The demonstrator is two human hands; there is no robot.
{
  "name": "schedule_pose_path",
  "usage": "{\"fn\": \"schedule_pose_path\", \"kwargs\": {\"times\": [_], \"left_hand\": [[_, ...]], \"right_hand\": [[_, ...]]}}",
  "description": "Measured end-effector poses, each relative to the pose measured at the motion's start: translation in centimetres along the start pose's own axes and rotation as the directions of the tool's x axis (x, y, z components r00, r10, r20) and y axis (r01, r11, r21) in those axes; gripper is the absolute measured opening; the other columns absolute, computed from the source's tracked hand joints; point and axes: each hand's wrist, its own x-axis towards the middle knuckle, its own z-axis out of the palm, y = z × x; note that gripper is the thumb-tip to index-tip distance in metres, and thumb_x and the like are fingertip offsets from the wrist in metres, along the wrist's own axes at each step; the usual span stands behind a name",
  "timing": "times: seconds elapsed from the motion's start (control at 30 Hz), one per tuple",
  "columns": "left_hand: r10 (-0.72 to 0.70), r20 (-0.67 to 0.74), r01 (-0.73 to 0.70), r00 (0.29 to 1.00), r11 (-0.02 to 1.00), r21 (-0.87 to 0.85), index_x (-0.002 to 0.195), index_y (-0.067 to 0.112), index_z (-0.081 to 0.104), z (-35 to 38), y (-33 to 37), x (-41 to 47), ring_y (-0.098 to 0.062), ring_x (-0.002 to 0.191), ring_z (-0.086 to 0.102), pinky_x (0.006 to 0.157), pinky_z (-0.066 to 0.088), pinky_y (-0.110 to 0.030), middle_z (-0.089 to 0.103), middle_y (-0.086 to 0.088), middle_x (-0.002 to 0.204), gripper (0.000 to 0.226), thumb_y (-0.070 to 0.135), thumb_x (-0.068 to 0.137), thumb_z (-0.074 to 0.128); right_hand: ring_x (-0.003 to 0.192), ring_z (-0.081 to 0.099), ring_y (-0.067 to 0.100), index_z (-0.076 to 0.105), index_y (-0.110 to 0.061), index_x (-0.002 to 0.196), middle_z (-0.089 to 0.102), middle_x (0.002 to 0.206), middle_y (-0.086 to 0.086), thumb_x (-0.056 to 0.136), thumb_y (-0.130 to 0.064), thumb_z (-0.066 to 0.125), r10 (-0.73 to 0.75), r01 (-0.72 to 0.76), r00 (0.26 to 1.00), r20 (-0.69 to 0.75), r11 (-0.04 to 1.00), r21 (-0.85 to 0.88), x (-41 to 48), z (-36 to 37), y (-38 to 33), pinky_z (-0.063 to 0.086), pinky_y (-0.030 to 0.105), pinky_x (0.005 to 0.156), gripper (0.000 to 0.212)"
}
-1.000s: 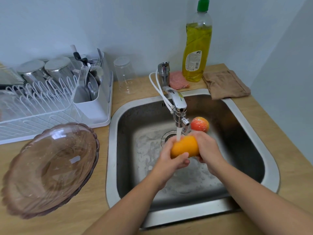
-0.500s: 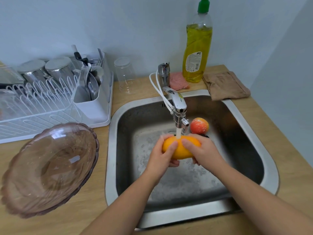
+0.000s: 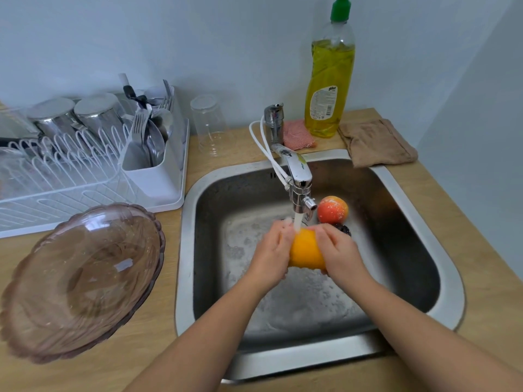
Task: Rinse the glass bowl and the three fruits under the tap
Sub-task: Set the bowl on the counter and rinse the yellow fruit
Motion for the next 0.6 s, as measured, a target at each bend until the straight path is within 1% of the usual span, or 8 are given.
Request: {"fn": "schedule_pose_path", "kwargs": {"times": [0.07,0.13,0.23,0.3,0.37,0.47,0.5,0.6], "left_hand": [[0.059,0.02,-0.06,0.998,0.997,0.045,0.126,0.04,0.034,0.5,-0.5,-0.3,-0.021,0.097,0.055,0.066,0.049,-0.027,0.042,-0.001,0.124,0.032,0.051,0.096,0.039],[0.114,0.026,-0.115,0.993,0.992,0.048,0.128,0.04,0.035,0.5,-0.8,-0.2,-0.025,0.098,0.057,0.06,0.05,-0.025,0.04,0.002,0.126,0.033,0.048,0.096,0.042],[0.101,-0.061,-0.102,0.993,0.995,-0.009,0.112,0.037,0.048,-0.1,-0.5,0.5,-0.024,0.085,0.06,0.048,0.048,-0.023,0.052,-0.004,0.108,0.02,0.044,0.1,0.033],[0.039,-0.075,-0.044,0.996,0.997,-0.059,0.107,0.036,0.051,-0.5,0.0,0.9,-0.023,0.084,0.06,0.047,0.047,-0.024,0.055,-0.005,0.102,0.024,0.041,0.102,0.029],[0.032,-0.039,-0.036,0.999,0.991,-0.129,0.106,0.038,0.053,-0.6,0.2,0.9,-0.023,0.085,0.06,0.051,0.051,-0.026,0.055,-0.006,0.105,0.023,0.041,0.102,0.03],[0.052,0.056,-0.037,0.997,0.97,-0.239,0.114,0.046,0.05,-0.5,-0.1,0.2,-0.022,0.099,0.059,0.066,0.057,-0.027,0.048,-0.006,0.123,0.017,0.041,0.098,0.044],[0.054,0.071,-0.037,0.996,0.975,-0.218,0.119,0.047,0.046,-0.3,-0.3,0.0,-0.021,0.105,0.056,0.069,0.057,-0.025,0.043,-0.003,0.13,0.026,0.038,0.095,0.051],[0.082,0.035,-0.078,0.996,0.99,-0.116,0.129,0.039,0.039,0.5,-0.8,-0.6,-0.019,0.112,0.05,0.072,0.057,-0.022,0.032,0.002,0.136,0.044,0.031,0.091,0.062]], "right_hand": [[0.076,0.061,0.024,0.06,-0.029,0.107,0.057,0.097,0.006,0.097,-0.04,0.041,0.272,-0.27,0.962,0.011,0.949,0.161,0.5,0.0,-0.6,0.047,0.027,0.05,0.024],[0.061,0.059,0.024,0.059,-0.033,0.1,0.059,0.095,0.015,0.097,-0.041,0.041,0.403,-0.408,0.912,0.069,0.885,0.225,0.2,0.0,-0.7,0.042,0.023,0.042,0.02],[0.06,0.062,0.023,0.055,-0.037,0.109,0.058,0.1,0.007,0.095,-0.034,0.052,0.181,-0.203,0.978,0.105,0.944,0.259,-1.0,0.7,-0.5,0.047,0.027,0.043,0.015],[0.072,0.067,0.021,0.051,-0.037,0.122,0.056,0.107,-0.004,0.09,-0.032,0.061,0.03,-0.042,0.997,0.072,0.984,0.17,-1.6,1.0,-0.1,0.055,0.028,0.052,0.033],[0.076,0.066,0.019,0.051,-0.037,0.126,0.055,0.109,-0.007,0.089,-0.034,0.061,-0.038,0.036,0.999,0.021,0.995,0.093,-1.5,1.0,0.0,0.056,0.026,0.054,0.038],[0.061,0.062,0.02,0.057,-0.043,0.111,0.06,0.096,0.003,0.093,-0.033,0.055,0.018,-0.012,0.999,-0.039,0.988,0.154,-1.0,0.9,-0.8,0.051,0.027,0.047,0.02],[0.058,0.061,0.021,0.059,-0.042,0.103,0.061,0.091,0.007,0.095,-0.033,0.051,0.08,-0.064,0.994,-0.071,0.978,0.198,-0.8,0.8,-1.2,0.049,0.028,0.045,0.015],[0.058,0.06,0.024,0.064,-0.034,0.093,0.061,0.089,0.013,0.098,-0.033,0.042,0.168,-0.136,0.978,-0.124,0.962,0.237,-0.2,0.3,-1.8,0.046,0.027,0.042,0.022]]}}
